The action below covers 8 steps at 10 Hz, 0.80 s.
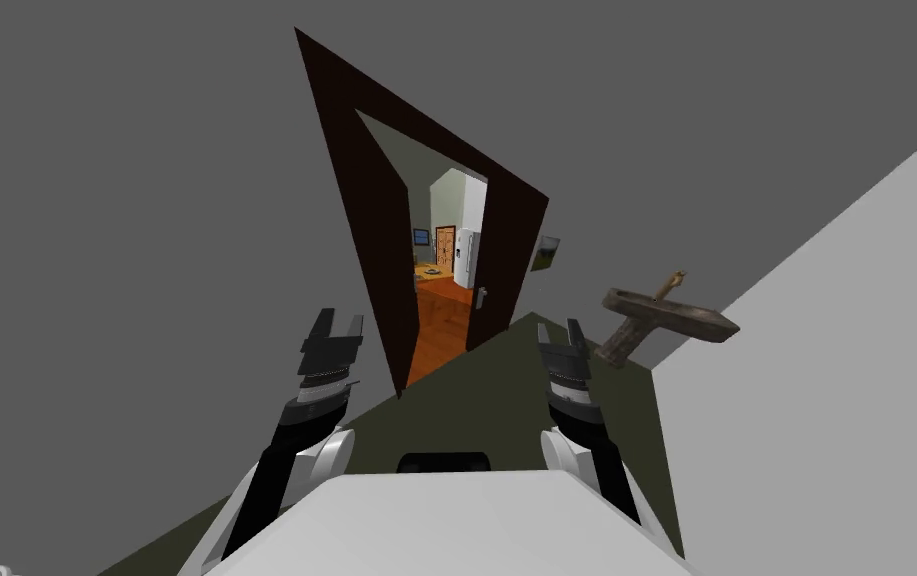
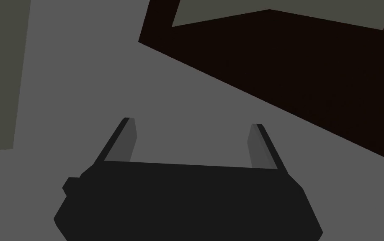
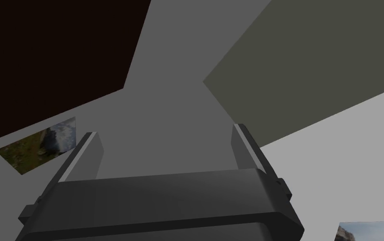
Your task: Push the door open
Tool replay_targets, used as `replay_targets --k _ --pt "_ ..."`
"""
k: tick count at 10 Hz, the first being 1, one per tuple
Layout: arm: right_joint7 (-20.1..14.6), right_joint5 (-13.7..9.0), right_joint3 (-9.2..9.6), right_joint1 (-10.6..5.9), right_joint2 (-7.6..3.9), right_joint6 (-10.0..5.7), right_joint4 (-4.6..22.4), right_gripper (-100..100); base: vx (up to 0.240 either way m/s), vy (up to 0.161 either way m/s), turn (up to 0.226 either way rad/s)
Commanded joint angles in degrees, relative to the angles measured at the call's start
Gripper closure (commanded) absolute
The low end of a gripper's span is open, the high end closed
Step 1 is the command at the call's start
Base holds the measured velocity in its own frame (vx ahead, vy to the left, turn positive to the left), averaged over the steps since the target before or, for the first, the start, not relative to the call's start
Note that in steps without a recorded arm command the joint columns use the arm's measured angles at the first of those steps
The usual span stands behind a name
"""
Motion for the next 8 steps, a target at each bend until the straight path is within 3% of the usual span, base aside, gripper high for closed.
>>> replay_targets --k 1,8 --pt "0.3 -0.9 -0.99 -0.11 -0.49 0.31 1.1 -100 0.051 -0.091 0.252" --pt "2.3 -5.9 -5.98 -0.56 -2.58 0.82 8.3 -100 0.040 -0.113 0.315"
